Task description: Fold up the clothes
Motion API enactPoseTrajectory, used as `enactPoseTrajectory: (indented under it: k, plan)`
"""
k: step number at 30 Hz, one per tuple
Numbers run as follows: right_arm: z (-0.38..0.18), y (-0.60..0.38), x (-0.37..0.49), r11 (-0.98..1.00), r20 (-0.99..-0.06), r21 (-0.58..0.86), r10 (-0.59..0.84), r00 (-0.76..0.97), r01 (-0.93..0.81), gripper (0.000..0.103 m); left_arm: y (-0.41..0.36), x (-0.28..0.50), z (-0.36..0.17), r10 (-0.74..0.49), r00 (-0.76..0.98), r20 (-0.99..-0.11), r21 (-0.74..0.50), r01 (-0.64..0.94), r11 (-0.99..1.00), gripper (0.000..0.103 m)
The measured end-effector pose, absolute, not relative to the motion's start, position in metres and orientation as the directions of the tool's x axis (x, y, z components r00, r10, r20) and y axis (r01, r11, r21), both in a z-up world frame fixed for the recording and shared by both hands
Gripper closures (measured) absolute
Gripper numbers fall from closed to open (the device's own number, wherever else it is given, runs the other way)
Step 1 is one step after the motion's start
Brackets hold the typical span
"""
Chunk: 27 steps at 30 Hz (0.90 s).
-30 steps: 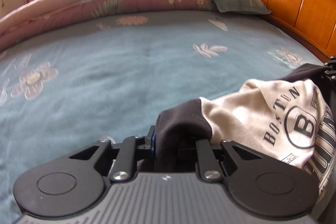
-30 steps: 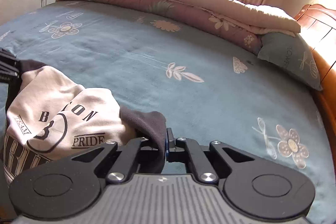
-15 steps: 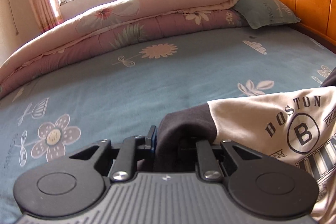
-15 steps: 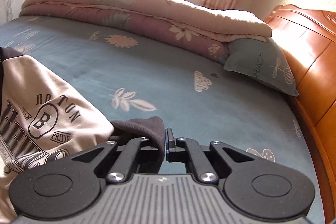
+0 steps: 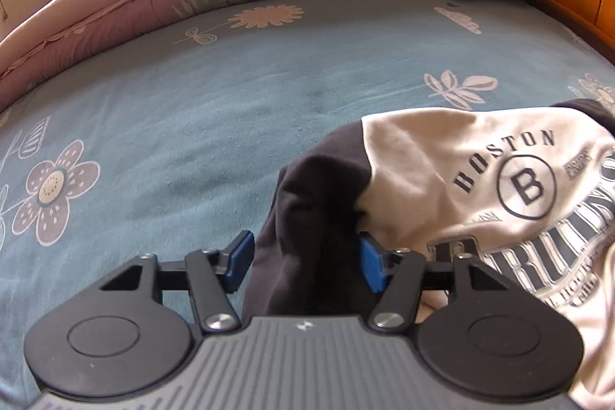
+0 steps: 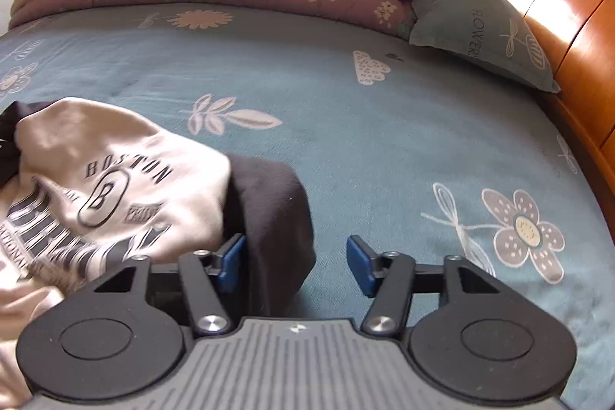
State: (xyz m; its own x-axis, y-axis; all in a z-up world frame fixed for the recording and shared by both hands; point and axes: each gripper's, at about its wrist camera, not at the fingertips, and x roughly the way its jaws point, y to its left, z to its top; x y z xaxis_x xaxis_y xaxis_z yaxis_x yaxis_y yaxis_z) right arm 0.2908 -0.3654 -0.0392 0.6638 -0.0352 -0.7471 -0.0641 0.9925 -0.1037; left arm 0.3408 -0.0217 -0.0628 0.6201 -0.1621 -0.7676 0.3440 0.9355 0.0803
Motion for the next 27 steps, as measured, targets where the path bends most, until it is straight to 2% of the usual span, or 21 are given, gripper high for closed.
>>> enactPoseTrajectory:
  k: [4, 9, 17, 21, 27]
  plan:
    - [-0.029, -0.368, 0.268, 0.995, -0.754, -0.078, -0.017, 0.656, -0.063, 0.032, -0.017, 0.313, -0.048, -0.181, 0.616, -0.766, 0.059, 0.347, 0.936, 0.033]
    - [-0.021, -0.369, 0.235, 0.998, -0.770, -0.018, 0.027, 0.638, -0.063, 0.030, -0.008, 0.271, -0.040, -0.209, 0.592, -0.778, 0.018, 0.353, 0.935, 0.030]
    - [-0.040, -0.349, 0.150, 0.990, -0.802, 0.084, 0.134, 0.582, -0.112, 0.025, 0.010, 0.186, -0.048, -0.291, 0.561, -0.775, -0.098, 0.348, 0.932, 0.027]
    - [-0.052, -0.330, 0.111, 0.980, -0.790, 0.100, 0.183, 0.585, -0.172, 0.021, 0.006, 0.146, -0.050, -0.288, 0.584, -0.759, -0.097, 0.337, 0.936, 0.023]
    - [-0.066, -0.304, 0.099, 0.969, -0.751, 0.081, 0.213, 0.625, -0.233, 0.021, -0.010, 0.114, -0.050, -0.273, 0.603, -0.749, -0.072, 0.336, 0.939, 0.023]
